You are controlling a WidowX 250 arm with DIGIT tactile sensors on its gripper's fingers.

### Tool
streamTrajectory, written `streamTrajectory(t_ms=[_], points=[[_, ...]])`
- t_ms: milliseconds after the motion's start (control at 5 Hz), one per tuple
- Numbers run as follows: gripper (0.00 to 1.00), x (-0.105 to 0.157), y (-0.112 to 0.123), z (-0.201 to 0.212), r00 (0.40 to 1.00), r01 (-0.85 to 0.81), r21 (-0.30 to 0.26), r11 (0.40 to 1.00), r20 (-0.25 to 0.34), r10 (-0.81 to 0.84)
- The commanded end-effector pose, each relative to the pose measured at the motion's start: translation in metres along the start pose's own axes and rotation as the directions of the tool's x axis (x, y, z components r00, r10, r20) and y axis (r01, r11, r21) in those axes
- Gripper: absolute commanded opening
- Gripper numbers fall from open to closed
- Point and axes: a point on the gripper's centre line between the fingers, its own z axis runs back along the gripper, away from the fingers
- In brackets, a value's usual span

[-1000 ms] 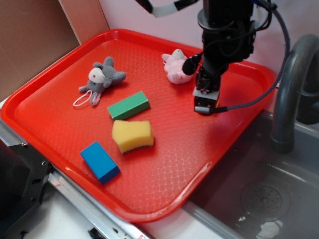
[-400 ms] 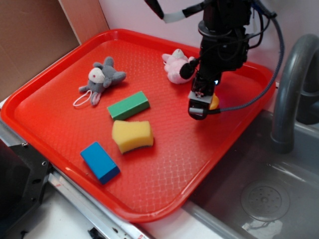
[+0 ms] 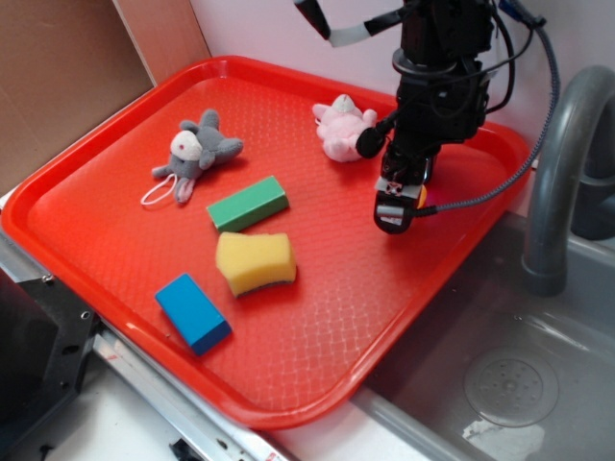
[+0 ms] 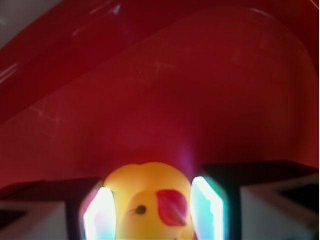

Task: Grab the yellow duck.

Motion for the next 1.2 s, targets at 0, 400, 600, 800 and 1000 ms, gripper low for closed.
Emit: streamTrajectory(t_ms=[0,400,600,800,1000], points=[[0.0,-0.035,-0.011,0.066,0.928,-0.372,0.158,0.915,0.039,0.371],[0.0,-0.085,-0.045,0.131,0.632,-0.774,0.148,0.616,0.107,0.768],[0.0,-0.1,-0.064,0.147,0.471,-0.88,0.119,0.46,0.093,0.877],[0.0,-0.108,-0.079,0.16,0.461,-0.886,0.116,0.449,0.113,0.88],[0.0,-0.122,-0.081,0.169,0.473,-0.881,0.069,0.468,0.144,0.869]])
